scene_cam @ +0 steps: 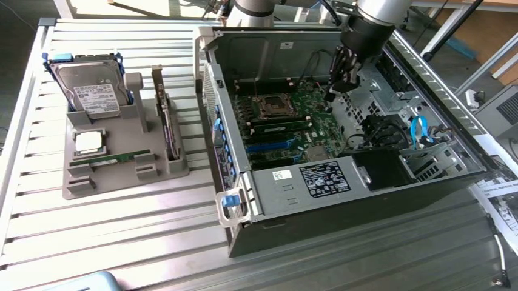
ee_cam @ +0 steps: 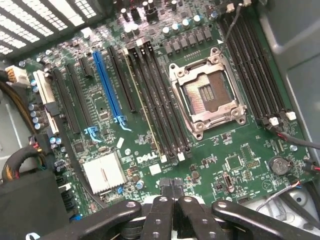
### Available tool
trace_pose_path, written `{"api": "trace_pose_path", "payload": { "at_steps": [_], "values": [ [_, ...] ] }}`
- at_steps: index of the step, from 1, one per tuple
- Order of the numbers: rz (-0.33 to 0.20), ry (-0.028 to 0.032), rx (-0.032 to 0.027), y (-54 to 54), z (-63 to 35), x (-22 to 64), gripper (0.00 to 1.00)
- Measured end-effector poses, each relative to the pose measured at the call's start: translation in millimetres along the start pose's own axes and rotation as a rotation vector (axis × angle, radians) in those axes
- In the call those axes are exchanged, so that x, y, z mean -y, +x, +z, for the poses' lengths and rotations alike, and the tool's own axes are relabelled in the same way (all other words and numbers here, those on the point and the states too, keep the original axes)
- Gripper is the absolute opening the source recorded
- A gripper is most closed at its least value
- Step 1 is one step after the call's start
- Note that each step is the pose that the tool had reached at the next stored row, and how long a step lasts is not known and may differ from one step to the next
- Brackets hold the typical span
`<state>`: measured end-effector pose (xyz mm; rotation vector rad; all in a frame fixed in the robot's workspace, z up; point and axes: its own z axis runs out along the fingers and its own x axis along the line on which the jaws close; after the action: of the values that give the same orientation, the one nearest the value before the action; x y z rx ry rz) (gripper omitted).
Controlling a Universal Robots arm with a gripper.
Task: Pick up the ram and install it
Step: 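Press down the ram until it locks into place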
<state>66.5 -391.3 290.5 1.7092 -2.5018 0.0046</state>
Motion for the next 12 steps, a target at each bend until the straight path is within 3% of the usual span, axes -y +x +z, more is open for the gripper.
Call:
{"api": "trace_pose_path", "payload": {
  "at_steps": [12],
  "values": [
    [0.127,-0.0120,0.0077,0.0,0.2,0.0,0.11]
  ]
}}
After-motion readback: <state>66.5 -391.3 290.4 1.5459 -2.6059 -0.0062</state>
